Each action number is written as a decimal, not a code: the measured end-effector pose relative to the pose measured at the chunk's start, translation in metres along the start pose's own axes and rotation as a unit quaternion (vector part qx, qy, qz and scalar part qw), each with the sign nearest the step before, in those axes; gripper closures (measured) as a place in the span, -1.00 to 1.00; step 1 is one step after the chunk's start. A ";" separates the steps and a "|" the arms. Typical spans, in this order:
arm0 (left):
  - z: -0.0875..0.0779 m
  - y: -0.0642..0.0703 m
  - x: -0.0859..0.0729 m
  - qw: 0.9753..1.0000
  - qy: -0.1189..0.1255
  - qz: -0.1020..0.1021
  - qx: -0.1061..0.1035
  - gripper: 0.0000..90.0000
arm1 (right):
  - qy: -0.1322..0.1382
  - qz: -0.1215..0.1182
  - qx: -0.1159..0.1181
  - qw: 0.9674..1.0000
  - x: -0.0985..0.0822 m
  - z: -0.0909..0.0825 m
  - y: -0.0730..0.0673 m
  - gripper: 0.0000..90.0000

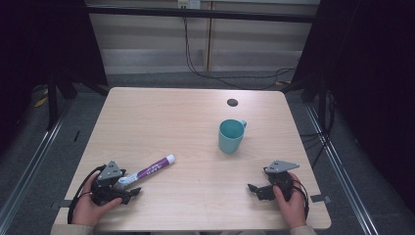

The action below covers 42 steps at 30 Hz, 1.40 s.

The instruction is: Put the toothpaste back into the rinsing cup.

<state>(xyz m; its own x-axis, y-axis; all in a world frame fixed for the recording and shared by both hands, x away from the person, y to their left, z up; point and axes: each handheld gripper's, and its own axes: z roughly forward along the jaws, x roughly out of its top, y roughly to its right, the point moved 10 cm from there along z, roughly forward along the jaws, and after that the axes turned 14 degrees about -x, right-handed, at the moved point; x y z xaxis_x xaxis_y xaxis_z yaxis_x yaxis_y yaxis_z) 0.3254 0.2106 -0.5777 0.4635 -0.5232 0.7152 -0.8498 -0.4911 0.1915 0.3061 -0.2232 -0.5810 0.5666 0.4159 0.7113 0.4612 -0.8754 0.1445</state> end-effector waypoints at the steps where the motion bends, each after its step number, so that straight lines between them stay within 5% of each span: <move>1: 0.000 0.000 0.000 1.000 0.000 -0.002 -0.001 -0.79 | 0.000 -0.001 -0.001 1.000 0.000 0.000 0.000 -0.81; 11: -0.004 -0.001 0.002 0.996 -0.090 -0.012 -0.008 -0.65 | 0.000 0.000 -0.001 1.000 0.000 0.000 0.000 -0.81; 22: -0.005 -0.004 0.007 0.982 -0.190 -0.015 -0.013 -0.58 | 0.003 -0.002 0.003 1.000 0.001 0.000 0.001 -0.81; 30: -0.009 -0.006 0.020 0.977 -0.210 -0.025 -0.016 -0.52 | 0.002 -0.003 0.001 1.000 0.000 0.000 0.001 -0.81; 42: 0.005 -0.003 0.029 0.959 -0.281 -0.014 -0.031 -0.29 | 0.000 -0.002 0.002 1.000 0.000 0.000 0.000 -0.81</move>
<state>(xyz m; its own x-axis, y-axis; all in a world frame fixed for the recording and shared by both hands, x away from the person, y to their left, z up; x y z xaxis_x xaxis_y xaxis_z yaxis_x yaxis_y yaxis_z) 0.3434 0.1931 -0.5610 0.5342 -0.8117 0.2362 -0.8398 -0.4774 0.2585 0.3060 -0.2236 -0.5810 0.5651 0.4196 0.7104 0.4659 -0.8729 0.1450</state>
